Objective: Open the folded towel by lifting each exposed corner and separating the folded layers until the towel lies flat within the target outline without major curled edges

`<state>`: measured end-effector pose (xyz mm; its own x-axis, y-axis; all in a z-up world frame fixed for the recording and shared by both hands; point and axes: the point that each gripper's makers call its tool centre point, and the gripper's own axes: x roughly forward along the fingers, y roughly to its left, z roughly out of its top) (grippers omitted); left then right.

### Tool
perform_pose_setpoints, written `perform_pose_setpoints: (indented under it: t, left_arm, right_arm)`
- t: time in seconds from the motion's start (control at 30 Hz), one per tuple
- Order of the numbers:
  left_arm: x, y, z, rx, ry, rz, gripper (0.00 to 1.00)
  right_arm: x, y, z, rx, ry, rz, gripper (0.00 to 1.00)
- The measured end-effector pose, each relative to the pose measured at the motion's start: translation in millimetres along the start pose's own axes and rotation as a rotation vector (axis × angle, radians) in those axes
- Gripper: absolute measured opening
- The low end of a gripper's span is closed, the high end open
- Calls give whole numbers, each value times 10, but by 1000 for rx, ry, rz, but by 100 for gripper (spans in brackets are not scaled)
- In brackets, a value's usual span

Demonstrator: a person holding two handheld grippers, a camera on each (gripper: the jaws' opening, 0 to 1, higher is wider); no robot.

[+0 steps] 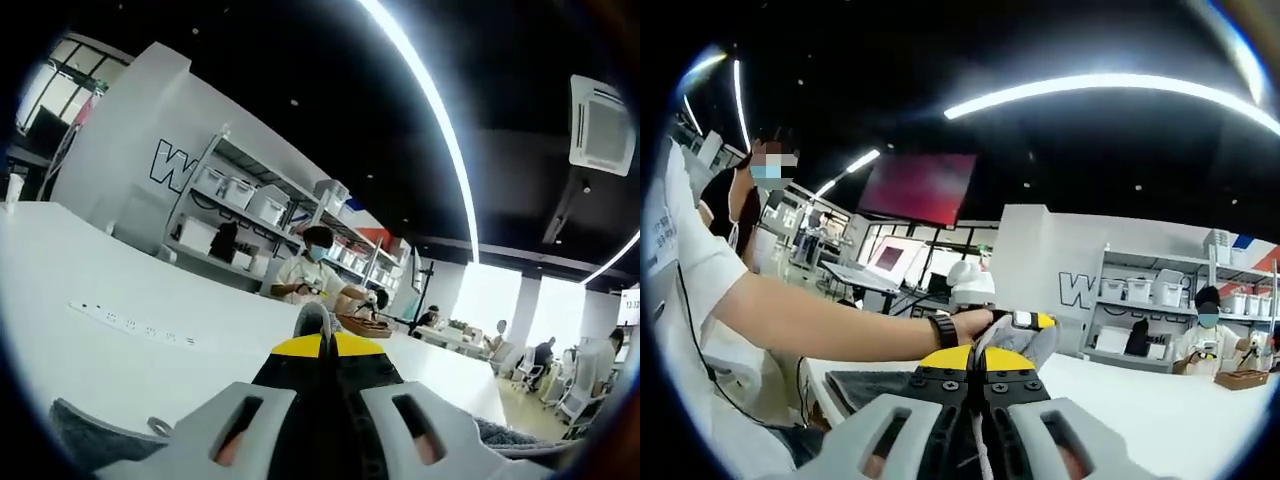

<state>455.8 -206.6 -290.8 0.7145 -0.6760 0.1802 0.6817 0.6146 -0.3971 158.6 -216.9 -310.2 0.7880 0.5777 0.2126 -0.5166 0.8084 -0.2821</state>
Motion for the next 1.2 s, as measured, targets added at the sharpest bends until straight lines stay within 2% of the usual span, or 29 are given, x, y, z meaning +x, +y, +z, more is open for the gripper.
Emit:
perform_pose_setpoints:
  t: [0.27,0.53,0.73,0.87,1.2]
  left_arm:
    - [42,-112,34,-33,-10,-24,1]
    - [132,-263,63,-24,-11,-53,1]
    - [164,-304,53,-32,-6,-63,1]
    - [225,-404,53,-55,-25,-83,1]
    - [298,-466,-36,-60,-17,-94,1]
  right_arm:
    - [-58,-42,43,-16,-5,-11,0]
    - [-118,-76,3,-37,5,-30,0]
    - [-163,-127,-1,-51,9,-47,0]
    - [-251,-251,8,-69,10,-80,0]
    - [-370,-401,-86,-71,31,-113,0]
